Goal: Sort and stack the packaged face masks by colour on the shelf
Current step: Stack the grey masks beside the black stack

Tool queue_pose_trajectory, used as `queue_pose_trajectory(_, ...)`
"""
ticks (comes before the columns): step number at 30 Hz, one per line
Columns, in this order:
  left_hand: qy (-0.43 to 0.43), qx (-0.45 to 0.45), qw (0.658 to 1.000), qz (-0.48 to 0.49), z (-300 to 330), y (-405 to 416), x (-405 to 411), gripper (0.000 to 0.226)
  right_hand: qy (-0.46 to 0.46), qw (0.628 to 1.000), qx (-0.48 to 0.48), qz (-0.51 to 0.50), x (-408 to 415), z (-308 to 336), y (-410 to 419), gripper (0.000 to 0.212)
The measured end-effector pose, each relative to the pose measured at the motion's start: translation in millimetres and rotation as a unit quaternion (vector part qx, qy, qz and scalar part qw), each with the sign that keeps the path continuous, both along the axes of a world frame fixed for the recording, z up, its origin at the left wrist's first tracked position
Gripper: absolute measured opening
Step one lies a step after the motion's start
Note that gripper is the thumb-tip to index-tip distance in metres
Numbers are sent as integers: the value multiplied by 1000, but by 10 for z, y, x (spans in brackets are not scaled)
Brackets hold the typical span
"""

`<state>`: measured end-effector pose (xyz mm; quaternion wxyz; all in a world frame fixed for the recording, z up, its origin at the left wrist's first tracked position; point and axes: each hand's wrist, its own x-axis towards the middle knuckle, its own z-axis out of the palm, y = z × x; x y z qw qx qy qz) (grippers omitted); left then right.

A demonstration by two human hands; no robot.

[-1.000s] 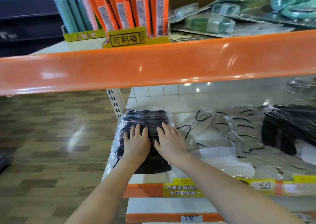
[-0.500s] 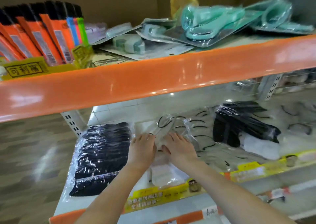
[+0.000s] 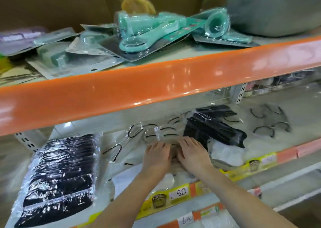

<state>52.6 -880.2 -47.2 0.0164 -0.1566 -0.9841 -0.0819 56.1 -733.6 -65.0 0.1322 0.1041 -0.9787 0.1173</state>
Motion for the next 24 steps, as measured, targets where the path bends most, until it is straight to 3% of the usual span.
queue_pose_trajectory(2,9,14,1000,-10,-17,152,-12,36,6,1000,-2,-9,14,-11,146,23)
queue_pose_trajectory(11,54,32,998,-21,-158,475,59,36,-16,1000,-5,-22,79,-200,402,52)
queue_pose_trajectory(17,30,35,999,-17,-229,461,107,37,18,1000,-11,-24,100,-287,375,50)
queue_pose_trajectory(21,47,103,994,2,-239,457,139,32,60,998,-25,-17,117,-290,374,38)
queue_pose_trajectory(24,6,197,980,18,-179,426,127,36,50,995,-84,-14,112,-246,411,28)
